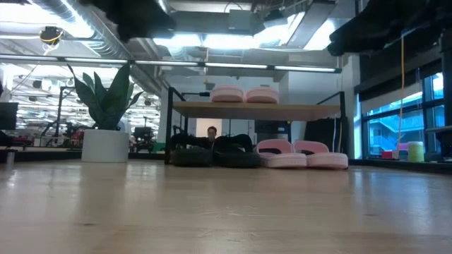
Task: Pick and place slides into the shelf
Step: Return to Home Position
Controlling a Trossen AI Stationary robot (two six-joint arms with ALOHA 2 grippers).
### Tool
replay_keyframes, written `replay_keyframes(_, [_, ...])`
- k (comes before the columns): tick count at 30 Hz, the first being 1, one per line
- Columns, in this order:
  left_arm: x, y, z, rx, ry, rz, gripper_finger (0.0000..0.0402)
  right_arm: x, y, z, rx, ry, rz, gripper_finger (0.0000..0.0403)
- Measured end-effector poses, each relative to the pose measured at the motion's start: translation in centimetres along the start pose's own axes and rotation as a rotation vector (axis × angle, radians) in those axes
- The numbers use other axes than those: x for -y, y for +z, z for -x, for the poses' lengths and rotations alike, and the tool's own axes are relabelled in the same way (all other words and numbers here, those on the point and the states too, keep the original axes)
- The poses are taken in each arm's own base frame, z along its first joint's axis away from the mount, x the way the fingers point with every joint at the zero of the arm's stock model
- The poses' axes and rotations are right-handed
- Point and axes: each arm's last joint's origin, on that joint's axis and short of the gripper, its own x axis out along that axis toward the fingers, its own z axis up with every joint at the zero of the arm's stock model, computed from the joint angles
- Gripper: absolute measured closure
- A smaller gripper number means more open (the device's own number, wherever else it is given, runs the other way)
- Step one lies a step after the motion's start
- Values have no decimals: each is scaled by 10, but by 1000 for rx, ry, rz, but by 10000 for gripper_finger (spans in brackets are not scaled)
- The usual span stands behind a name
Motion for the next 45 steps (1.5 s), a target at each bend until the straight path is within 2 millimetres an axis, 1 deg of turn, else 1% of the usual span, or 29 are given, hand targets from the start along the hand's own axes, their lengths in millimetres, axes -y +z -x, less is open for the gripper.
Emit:
replay_keyframes(3, [-12,-14,21,89,-41,15,237,9,4,11,28,-13,-15,161])
replay_keyframes(8, [-27,-35,44,206,-94,30,237,24,8,28,68,-50,-22,161])
replay_keyframes(12, [-37,-44,58,259,-102,36,237,35,6,40,73,-50,-27,161])
replay_keyframes(17, [-46,-53,69,309,-92,7,237,45,5,52,91,-48,-41,161])
replay_keyframes(21, [-53,-60,74,342,-99,8,237,51,2,58,86,-48,-36,161])
replay_keyframes(23, [-57,-64,77,349,-99,9,237,51,-1,58,101,-47,-33,161])
replay_keyframes(30, [-66,-79,81,392,-100,4,237,48,-31,47,179,-39,-19,161])
replay_keyframes(35, [-71,-90,82,416,-103,18,237,49,-50,45,243,-35,-35,161])
replay_keyframes(45, [-74,-112,76,430,-110,20,237,53,-74,46,321,-2,-94,161])
